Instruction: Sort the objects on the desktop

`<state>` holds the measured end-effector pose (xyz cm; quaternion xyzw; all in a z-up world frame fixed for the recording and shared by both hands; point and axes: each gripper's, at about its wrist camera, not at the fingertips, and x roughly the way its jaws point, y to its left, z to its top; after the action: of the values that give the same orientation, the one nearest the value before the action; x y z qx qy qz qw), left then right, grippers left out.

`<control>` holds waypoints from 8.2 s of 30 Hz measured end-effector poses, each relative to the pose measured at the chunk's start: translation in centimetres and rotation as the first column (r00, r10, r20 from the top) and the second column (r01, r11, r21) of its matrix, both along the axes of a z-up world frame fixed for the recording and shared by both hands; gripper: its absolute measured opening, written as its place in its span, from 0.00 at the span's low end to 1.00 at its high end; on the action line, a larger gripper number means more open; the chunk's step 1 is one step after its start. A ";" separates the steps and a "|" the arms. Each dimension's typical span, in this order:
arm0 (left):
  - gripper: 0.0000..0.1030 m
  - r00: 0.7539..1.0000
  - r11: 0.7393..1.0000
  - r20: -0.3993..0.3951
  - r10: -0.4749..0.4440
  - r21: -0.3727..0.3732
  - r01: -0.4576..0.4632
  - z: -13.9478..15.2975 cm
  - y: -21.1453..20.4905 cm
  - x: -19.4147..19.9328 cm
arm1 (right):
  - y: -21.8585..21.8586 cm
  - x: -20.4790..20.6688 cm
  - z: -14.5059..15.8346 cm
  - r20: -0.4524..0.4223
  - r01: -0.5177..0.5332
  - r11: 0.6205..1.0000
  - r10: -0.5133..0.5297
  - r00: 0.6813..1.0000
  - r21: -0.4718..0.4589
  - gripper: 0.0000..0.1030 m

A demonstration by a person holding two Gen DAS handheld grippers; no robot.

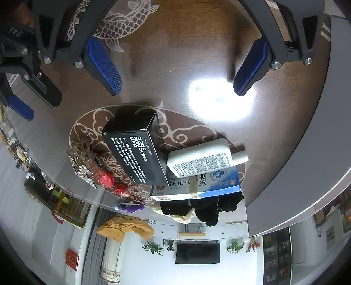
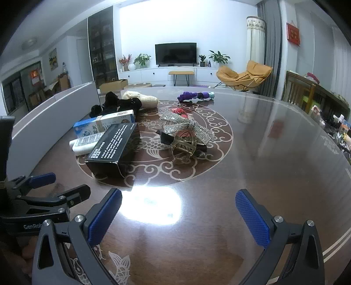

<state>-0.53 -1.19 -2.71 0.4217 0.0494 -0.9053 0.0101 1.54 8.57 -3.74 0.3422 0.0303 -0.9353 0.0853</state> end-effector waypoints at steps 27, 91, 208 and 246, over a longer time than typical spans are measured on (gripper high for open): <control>1.00 1.000 1.000 -0.014 0.015 -0.024 -0.015 0.1 0.1 0.3 | 0.1 -1.3 -0.9 0.053 0.011 1.000 -0.009 0.999 -0.026 1.00; 1.00 0.999 1.000 0.022 0.027 0.011 -0.027 -0.6 -0.2 -0.3 | -0.1 -1.7 -1.3 0.077 0.051 0.998 -0.054 0.996 0.031 1.00; 1.00 0.997 0.998 0.070 -0.012 -0.068 0.017 -1.1 -1.9 -9.3 | 0.0 -3.7 -3.0 0.219 0.078 0.995 -0.089 0.972 0.056 1.00; 1.00 0.998 0.997 0.070 -0.012 -0.069 0.017 -1.1 -1.8 -9.3 | 0.0 -3.7 -3.0 0.219 0.077 0.995 -0.088 0.972 0.056 1.00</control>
<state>-9.85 -3.02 -3.78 0.4525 0.0143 -0.8914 0.0198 -2.20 8.58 -6.71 0.4469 0.0283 -0.8932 0.0412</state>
